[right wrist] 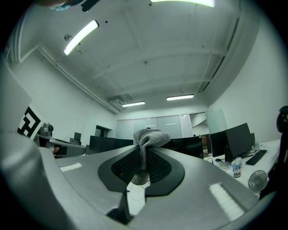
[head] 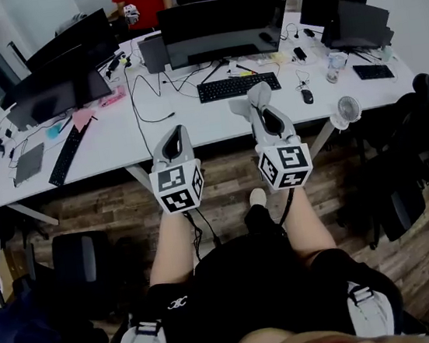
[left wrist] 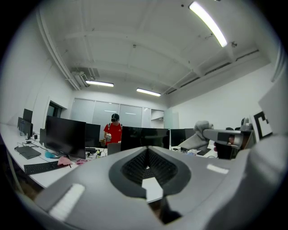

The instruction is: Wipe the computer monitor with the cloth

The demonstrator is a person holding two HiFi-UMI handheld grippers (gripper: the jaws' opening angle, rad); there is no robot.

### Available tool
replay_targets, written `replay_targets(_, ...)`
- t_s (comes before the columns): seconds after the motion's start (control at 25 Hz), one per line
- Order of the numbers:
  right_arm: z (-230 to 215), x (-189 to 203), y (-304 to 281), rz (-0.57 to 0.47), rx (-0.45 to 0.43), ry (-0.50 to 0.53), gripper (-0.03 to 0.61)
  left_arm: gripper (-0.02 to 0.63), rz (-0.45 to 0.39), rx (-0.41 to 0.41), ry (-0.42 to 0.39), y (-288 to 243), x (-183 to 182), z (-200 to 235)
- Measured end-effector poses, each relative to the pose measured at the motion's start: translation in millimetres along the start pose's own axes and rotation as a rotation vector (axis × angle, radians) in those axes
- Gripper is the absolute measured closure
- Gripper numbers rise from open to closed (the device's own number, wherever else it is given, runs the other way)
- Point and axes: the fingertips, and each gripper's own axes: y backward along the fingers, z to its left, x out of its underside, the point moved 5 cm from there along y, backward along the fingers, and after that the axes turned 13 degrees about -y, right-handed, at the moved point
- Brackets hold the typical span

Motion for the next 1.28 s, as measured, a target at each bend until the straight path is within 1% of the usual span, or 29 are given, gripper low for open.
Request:
replay_targets(0.24,-1.1,4.1,-34.4,-0.002,-0.039,0.005,0.549,0.563,-0.01,-0.022,-0.033,-19.3,-2.2,14.5)
replay_targets(0.44,-14.7,11.0,-72.2,-0.012,-0.061,-0.015,0.549,0.563,-0.006,-0.043,-0.046,-51.1,-0.9,25.2)
replay_targets(0.64,-38.1,22.0,-117.8,-0.003,-0.074,-0.025,0.549,0.563,0.01,-0.057,-0.053,-98.4,4.7,33.9)
replay_targets(0.92,-79.0,23.2,-193.9,-0.001,-0.108,-0.032,0.549,0.563,0.02,-0.078,-0.05,-180.0,2.3,41.8)
replay_targets(1.28,-126.0,12.7,-308.1,0.018,-0.21,-0.052,0.549,0.563,0.046,-0.152,-0.036,-286.3,-11.6,55.6)
